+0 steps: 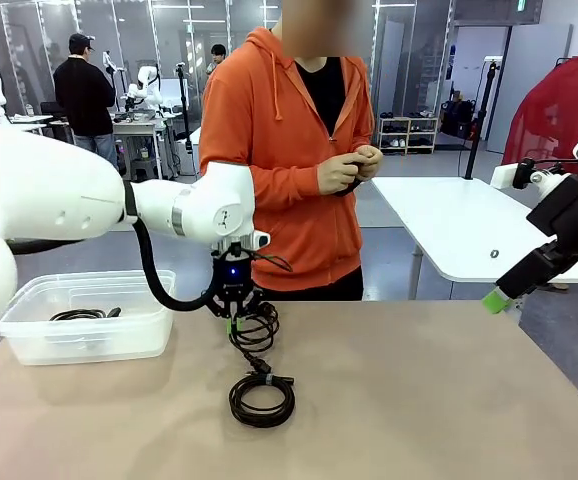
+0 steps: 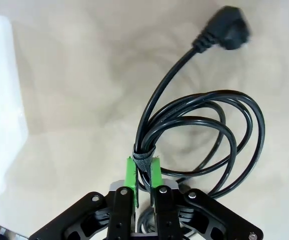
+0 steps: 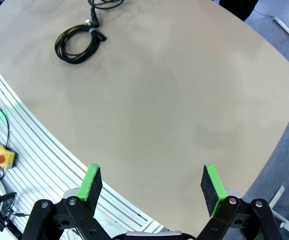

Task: Organize and store the cables.
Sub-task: Place the Power Cable into the Organizing box.

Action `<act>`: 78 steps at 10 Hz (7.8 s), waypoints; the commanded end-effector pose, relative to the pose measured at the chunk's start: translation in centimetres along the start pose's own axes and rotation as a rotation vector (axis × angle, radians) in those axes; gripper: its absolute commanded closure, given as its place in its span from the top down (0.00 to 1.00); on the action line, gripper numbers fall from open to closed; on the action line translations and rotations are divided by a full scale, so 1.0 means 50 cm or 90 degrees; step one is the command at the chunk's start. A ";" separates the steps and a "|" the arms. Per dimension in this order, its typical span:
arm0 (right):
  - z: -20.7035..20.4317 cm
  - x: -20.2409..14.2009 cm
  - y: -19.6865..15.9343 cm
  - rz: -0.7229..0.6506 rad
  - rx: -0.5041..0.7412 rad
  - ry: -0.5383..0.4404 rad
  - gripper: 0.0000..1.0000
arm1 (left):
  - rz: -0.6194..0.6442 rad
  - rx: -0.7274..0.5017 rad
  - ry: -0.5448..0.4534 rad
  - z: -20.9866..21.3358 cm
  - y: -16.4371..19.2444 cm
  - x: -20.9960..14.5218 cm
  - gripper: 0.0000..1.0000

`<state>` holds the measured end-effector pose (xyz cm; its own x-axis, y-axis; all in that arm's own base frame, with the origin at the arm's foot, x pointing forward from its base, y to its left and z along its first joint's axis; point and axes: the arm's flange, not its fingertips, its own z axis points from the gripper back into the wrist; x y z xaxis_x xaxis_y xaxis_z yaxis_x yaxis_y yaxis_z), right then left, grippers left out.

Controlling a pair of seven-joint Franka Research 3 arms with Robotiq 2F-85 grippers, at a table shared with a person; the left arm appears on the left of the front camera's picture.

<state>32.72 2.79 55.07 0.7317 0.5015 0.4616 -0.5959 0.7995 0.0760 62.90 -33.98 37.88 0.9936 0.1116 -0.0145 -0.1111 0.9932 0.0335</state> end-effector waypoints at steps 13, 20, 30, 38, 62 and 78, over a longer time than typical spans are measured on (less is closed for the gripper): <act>0.002 0.005 0.001 0.001 -0.002 0.006 1.00 | -0.059 0.009 -0.055 0.155 0.032 -0.183 0.02; 0.002 0.005 0.001 0.001 -0.002 0.006 1.00 | -0.232 -0.054 -0.189 0.388 0.235 -0.275 0.13; 0.002 0.005 0.001 0.001 -0.002 0.006 1.00 | -0.094 -0.161 -0.261 0.411 0.689 -0.166 0.13; 0.002 0.005 0.001 0.001 -0.002 0.006 1.00 | -0.052 -0.158 -0.247 0.385 0.729 -0.142 0.13; 0.002 0.005 0.001 0.001 -0.002 0.006 1.00 | -0.058 -0.140 -0.079 0.065 0.839 0.181 0.44; 0.002 0.005 0.001 0.001 -0.002 0.006 1.00 | -0.081 -0.139 -0.090 0.153 0.832 0.111 1.00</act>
<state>32.73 2.78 55.09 0.7318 0.5015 0.4615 -0.5959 0.7994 0.0762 63.79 7.76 46.96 0.9913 -0.0135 0.1308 0.0352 0.9856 -0.1656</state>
